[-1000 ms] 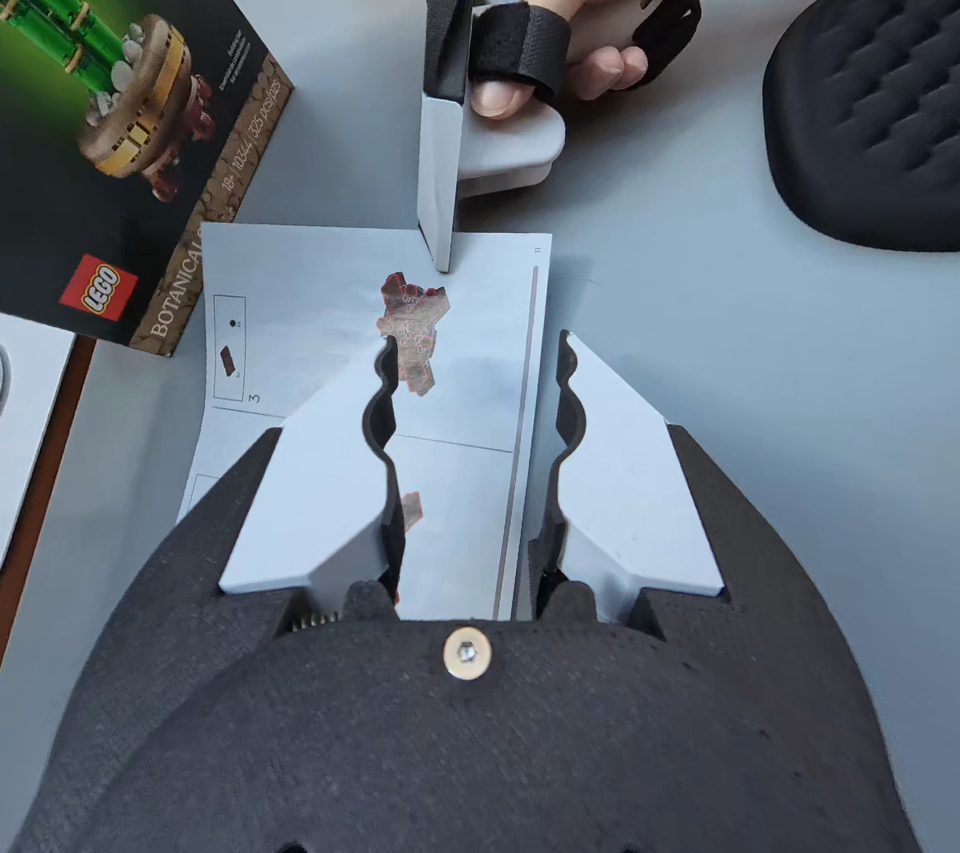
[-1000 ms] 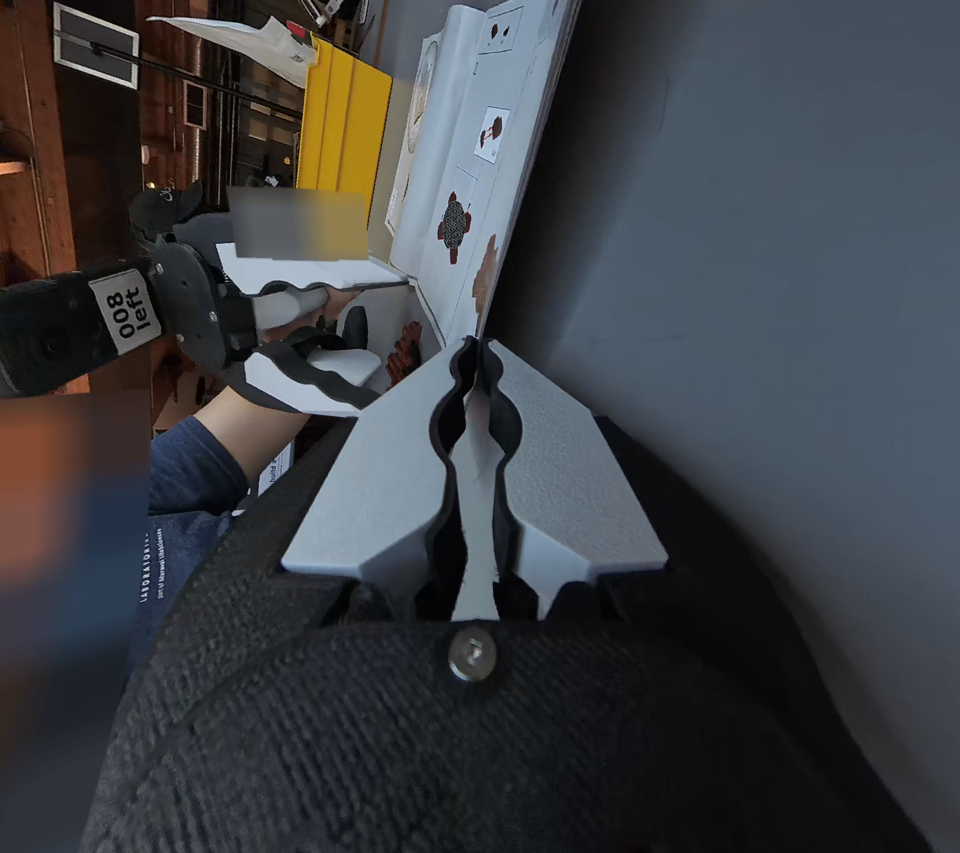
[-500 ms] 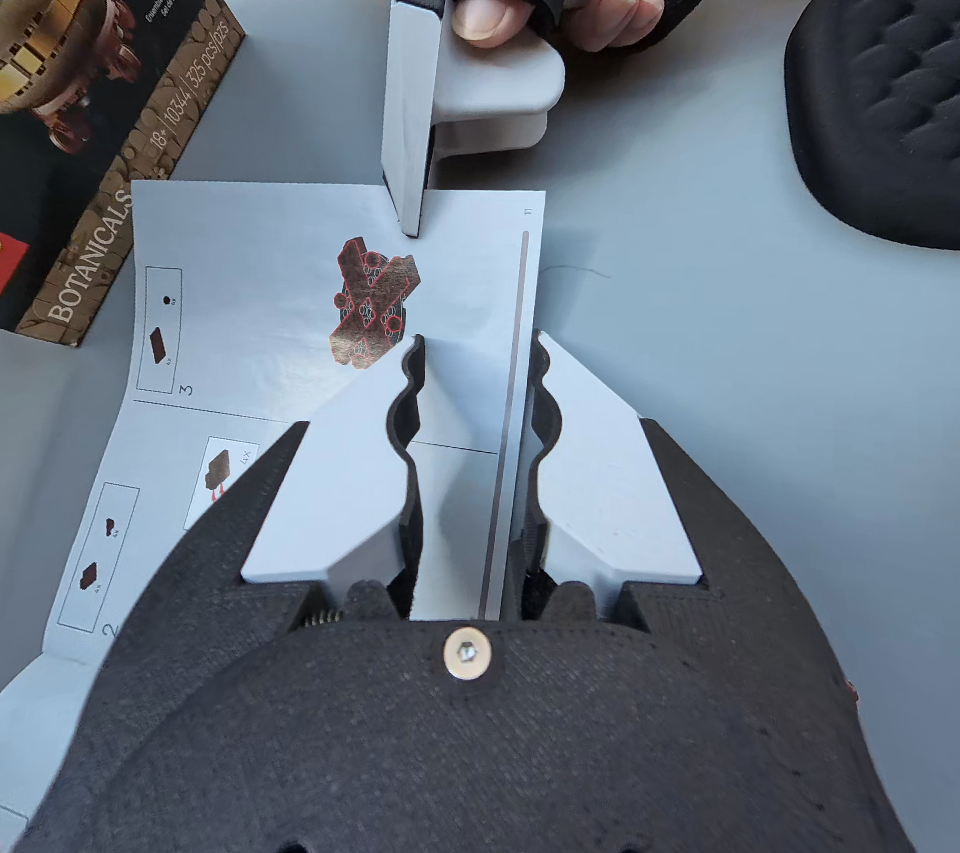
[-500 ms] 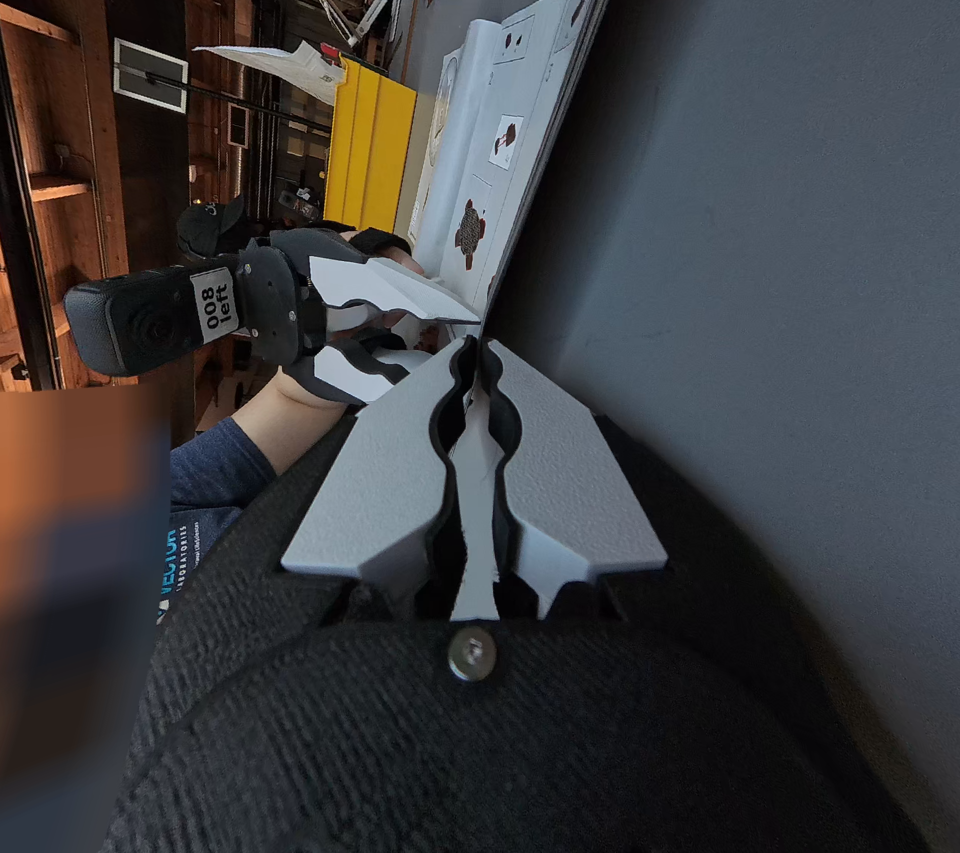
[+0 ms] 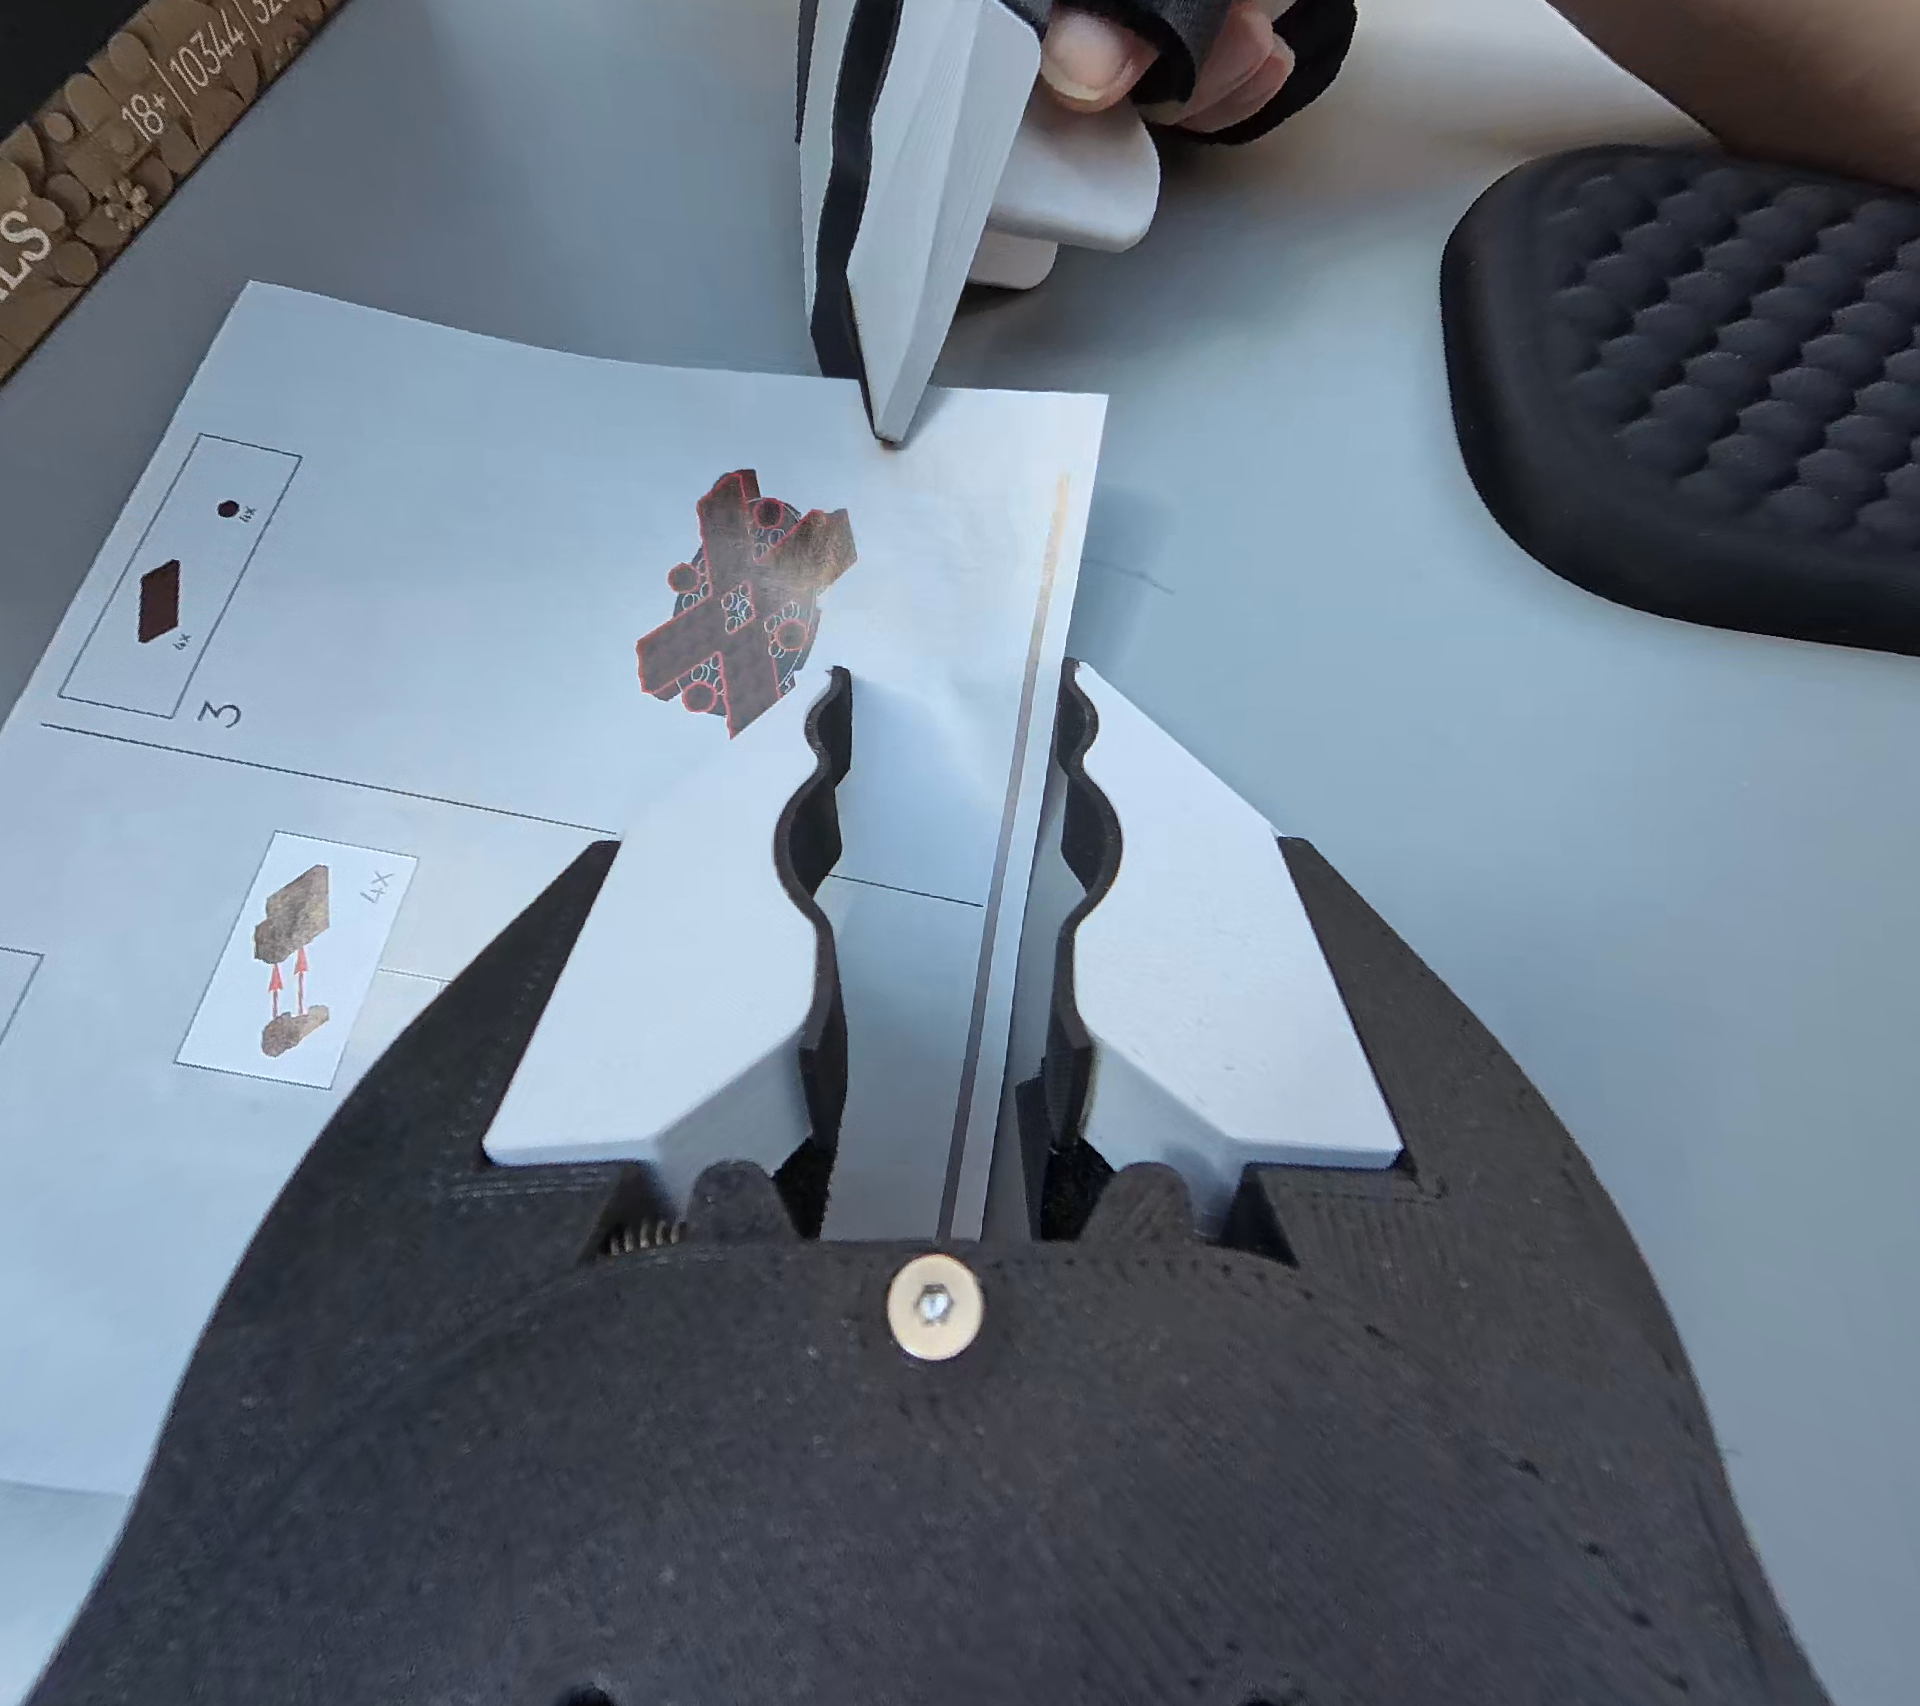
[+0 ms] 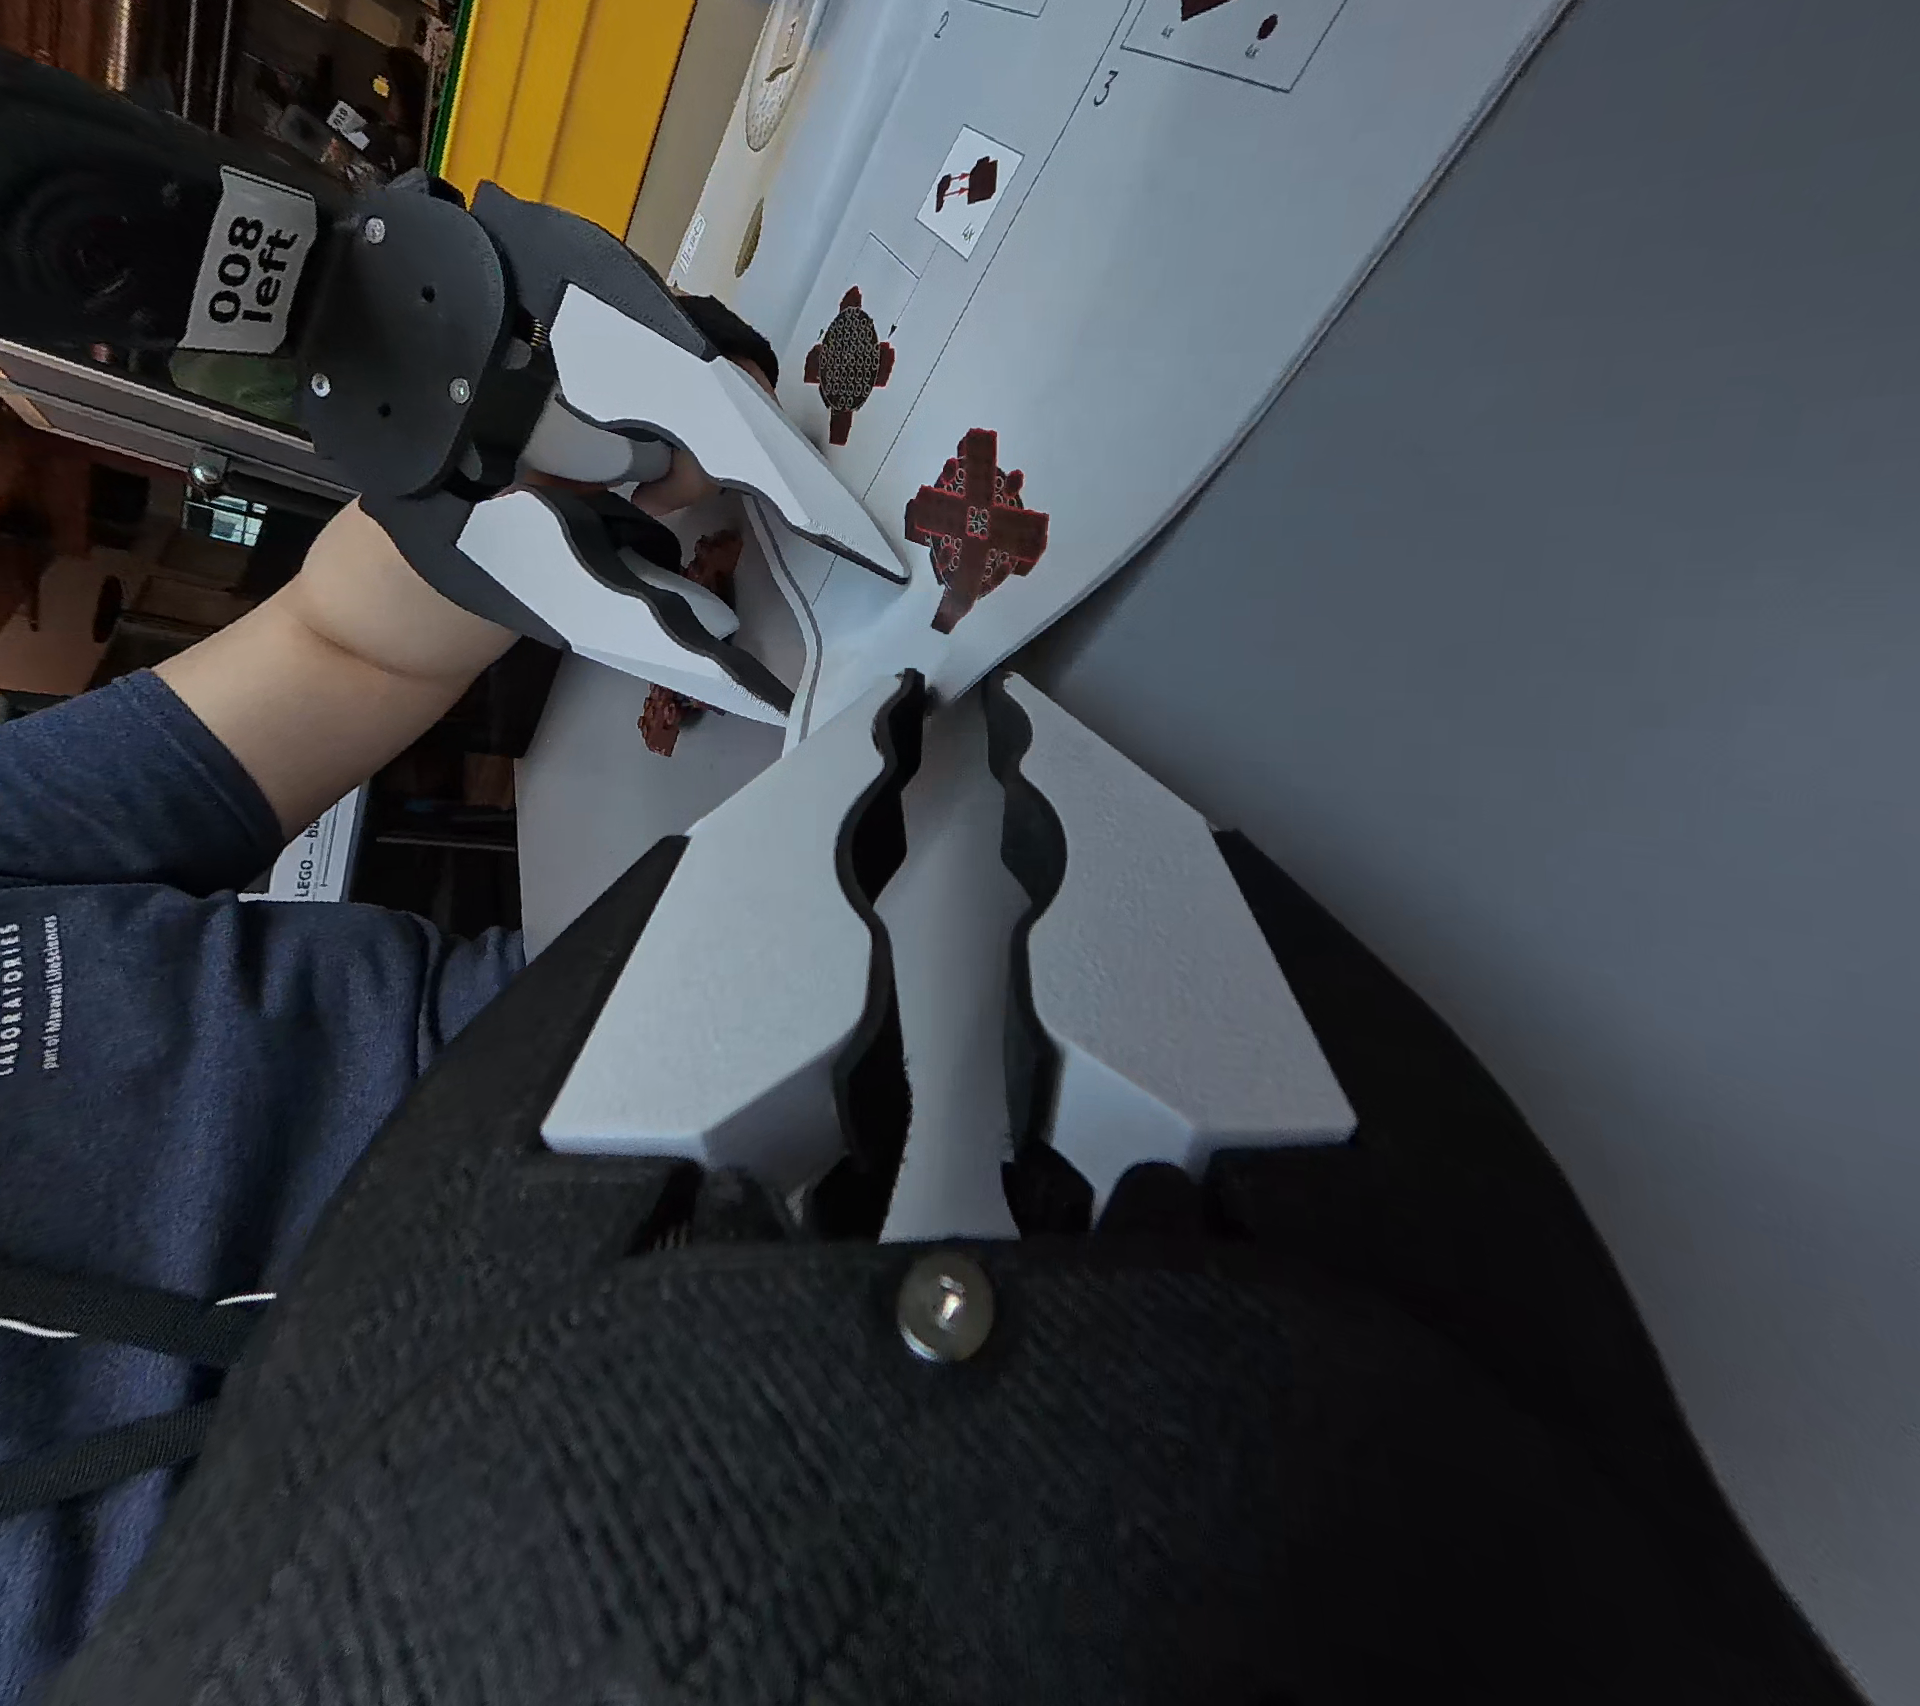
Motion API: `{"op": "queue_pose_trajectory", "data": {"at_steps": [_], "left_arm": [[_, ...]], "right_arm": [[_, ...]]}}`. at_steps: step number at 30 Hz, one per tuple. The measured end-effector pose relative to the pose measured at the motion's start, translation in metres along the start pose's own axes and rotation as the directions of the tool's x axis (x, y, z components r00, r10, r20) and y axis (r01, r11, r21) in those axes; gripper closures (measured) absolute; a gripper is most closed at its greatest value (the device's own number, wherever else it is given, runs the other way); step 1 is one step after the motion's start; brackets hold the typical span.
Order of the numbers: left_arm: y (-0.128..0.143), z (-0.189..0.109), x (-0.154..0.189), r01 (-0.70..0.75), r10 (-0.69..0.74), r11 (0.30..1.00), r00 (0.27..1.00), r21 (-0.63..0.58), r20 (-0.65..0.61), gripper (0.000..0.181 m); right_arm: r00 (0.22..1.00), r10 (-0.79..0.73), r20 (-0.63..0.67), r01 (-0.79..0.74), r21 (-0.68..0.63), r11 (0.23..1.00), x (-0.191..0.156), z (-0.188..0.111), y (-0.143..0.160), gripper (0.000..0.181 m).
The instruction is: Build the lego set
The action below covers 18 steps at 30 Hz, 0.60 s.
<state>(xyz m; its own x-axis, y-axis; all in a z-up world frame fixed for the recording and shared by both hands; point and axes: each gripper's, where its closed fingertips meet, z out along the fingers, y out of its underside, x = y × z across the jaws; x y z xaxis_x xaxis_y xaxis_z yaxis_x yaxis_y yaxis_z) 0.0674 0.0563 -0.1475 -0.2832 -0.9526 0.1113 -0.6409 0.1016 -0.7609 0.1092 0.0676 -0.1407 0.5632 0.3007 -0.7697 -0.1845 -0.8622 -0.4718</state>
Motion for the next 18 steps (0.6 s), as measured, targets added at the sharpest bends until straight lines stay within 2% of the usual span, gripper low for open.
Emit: {"op": "queue_pose_trajectory", "data": {"at_steps": [4,6,8,9,12,14,18], "left_arm": [[-0.001,0.000,-0.001,0.010,-0.010,1.000,1.000,0.009,0.001,0.144],[-0.001,0.000,0.000,0.015,-0.015,1.000,1.000,0.012,-0.002,0.144],[-0.001,0.000,-0.001,0.020,-0.020,1.000,1.000,0.016,-0.004,0.144],[-0.001,0.000,-0.001,0.022,-0.022,1.000,1.000,0.016,-0.005,0.144],[-0.001,0.000,-0.001,0.019,-0.019,1.000,1.000,0.012,-0.002,0.144],[-0.001,0.001,-0.001,0.008,-0.008,1.000,1.000,0.005,0.006,0.144],[0.000,0.001,0.000,-0.026,0.027,1.000,0.999,-0.017,0.030,0.144]], "right_arm": [[0.994,-0.081,-0.073,0.080,-0.023,0.997,0.008,-0.016,0.003,0.162],[0.968,-0.233,-0.099,0.234,0.000,0.972,0.002,-0.023,-0.004,0.157],[0.880,-0.455,-0.138,0.466,0.052,0.884,-0.013,-0.026,-0.015,0.151],[0.810,-0.572,-0.129,0.583,0.073,0.809,-0.028,-0.024,-0.015,0.148],[0.599,-0.795,-0.099,0.800,0.019,0.600,-0.055,-0.009,0.002,0.154],[0.561,-0.825,-0.065,0.826,-0.029,0.563,-0.058,0.000,0.010,0.160],[0.588,-0.807,-0.051,0.795,-0.146,0.589,-0.039,0.004,0.021,0.161]]}}
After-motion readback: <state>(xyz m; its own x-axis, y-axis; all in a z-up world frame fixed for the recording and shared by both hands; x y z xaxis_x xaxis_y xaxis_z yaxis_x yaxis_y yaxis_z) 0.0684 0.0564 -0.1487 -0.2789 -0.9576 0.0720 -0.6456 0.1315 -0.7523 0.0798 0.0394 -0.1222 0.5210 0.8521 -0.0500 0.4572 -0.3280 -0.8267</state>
